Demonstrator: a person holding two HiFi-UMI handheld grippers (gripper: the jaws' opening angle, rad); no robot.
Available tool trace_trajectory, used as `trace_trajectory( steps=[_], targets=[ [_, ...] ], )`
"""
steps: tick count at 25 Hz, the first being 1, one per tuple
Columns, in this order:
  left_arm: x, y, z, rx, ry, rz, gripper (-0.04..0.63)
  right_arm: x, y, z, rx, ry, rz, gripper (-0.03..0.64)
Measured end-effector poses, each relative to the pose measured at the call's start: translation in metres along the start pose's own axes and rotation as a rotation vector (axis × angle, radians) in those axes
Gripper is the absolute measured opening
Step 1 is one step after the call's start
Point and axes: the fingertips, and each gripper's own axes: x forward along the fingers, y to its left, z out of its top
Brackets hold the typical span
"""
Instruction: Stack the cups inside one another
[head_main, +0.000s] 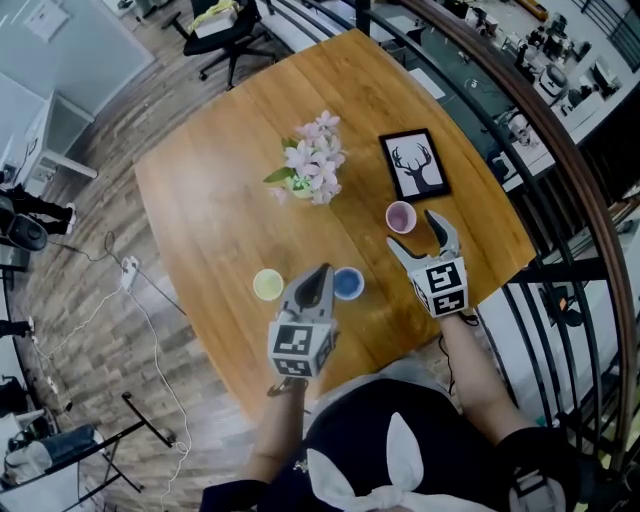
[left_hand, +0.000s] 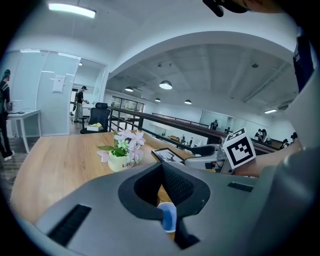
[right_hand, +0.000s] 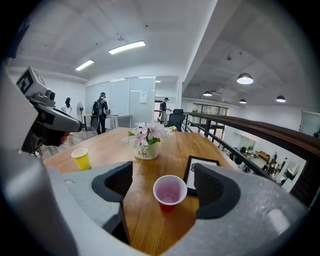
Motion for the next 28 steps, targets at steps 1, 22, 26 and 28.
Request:
trace_trajectory(
  steps=[1, 22, 26, 28],
  targets=[
    [0.002, 0.001, -0.001, -0.004, 0.001, 0.002, 0.011, 0.004, -0.002, -0.003, 0.002, 0.009, -0.002, 0.380],
    [0.011, 0.020, -0.014, -0.049, 0.037, 0.029, 0.011, 0.054, -0.017, -0.063, 0.079, 0.137, 0.020, 0.383],
    [0.013, 0.018, -0.014, -0.044, 0.039, 0.021, 0.011, 0.060, -0.017, -0.066, 0.075, 0.146, 0.027, 0.383],
    [0.014, 0.018, -0.015, -0.038, 0.038, 0.014, 0.011, 0.062, -0.017, -0.068, 0.067, 0.148, 0.027, 0.383]
  ],
)
